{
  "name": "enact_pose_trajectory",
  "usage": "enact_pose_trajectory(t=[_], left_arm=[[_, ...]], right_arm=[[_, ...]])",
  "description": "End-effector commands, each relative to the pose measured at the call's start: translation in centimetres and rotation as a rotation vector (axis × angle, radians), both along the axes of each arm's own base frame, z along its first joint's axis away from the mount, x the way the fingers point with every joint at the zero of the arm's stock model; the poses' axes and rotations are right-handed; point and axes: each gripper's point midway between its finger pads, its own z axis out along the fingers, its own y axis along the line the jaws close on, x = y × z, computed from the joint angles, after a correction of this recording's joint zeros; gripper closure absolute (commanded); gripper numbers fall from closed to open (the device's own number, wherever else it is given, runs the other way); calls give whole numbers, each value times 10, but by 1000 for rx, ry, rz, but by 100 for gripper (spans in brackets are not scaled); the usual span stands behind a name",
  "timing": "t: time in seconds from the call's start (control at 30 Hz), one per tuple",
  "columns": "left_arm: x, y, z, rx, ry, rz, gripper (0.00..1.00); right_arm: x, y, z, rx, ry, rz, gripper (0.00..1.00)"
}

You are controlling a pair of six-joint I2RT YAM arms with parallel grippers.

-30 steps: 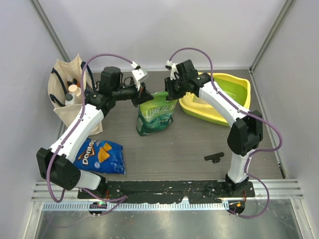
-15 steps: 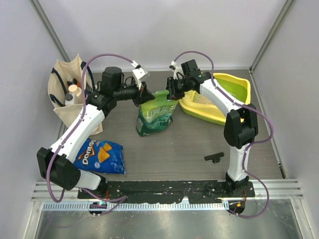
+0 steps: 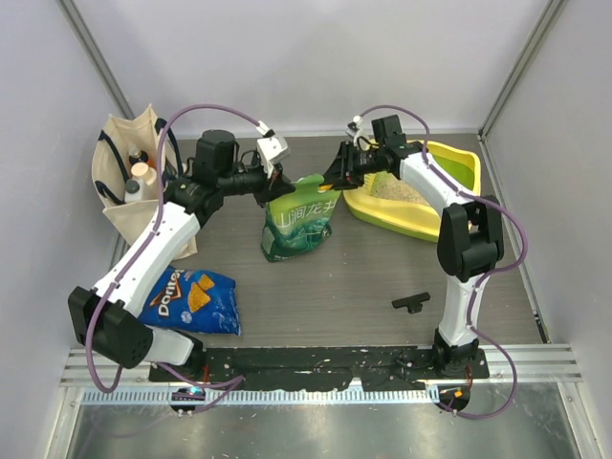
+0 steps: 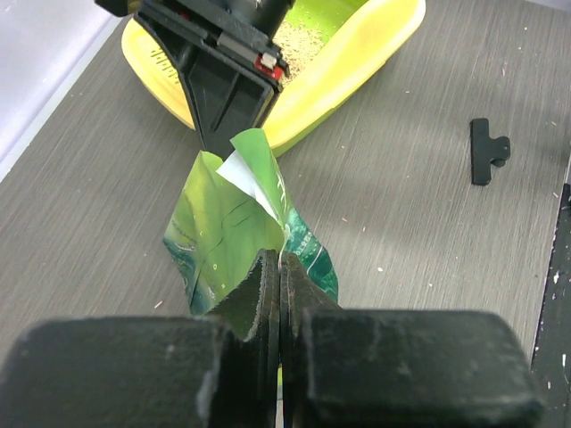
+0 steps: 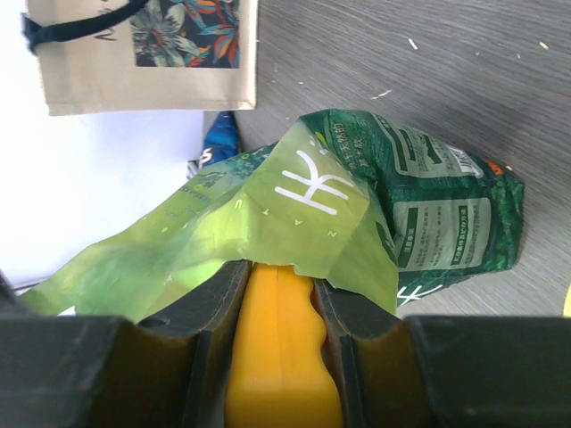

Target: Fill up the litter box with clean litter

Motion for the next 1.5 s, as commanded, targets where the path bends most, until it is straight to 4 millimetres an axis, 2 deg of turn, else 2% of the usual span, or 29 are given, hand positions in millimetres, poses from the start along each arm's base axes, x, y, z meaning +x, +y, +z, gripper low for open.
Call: enact_pose_trajectory(t=[0.0, 0.17, 0.37, 0.73, 0.93, 1.13, 1.27, 1.47], left_arm=[[-16, 10, 45, -5, -144, -22, 100], [-18, 15, 42, 19, -155, -10, 100], [-23, 22, 34, 32, -144, 10, 100], [-21, 21, 31, 39, -145, 15, 100], [-18, 16, 41, 56, -209, -11, 100], [-8, 10, 52, 29, -241, -8, 100], [-7, 9, 55, 21, -244, -10, 100], [-10, 9, 52, 23, -243, -14, 100]], right_arm=[[6, -2, 28, 126, 9, -8, 99], [13, -4, 45, 182, -5, -13, 99], [22, -26, 41, 203, 36, -76, 99], [31, -54, 58, 227, 17, -137, 99], [32, -70, 69, 245, -9, -151, 99], [32, -91, 63, 254, 5, -173, 99], [29, -95, 67, 285, 21, -169, 99], [21, -91, 95, 373, 7, -99, 99]])
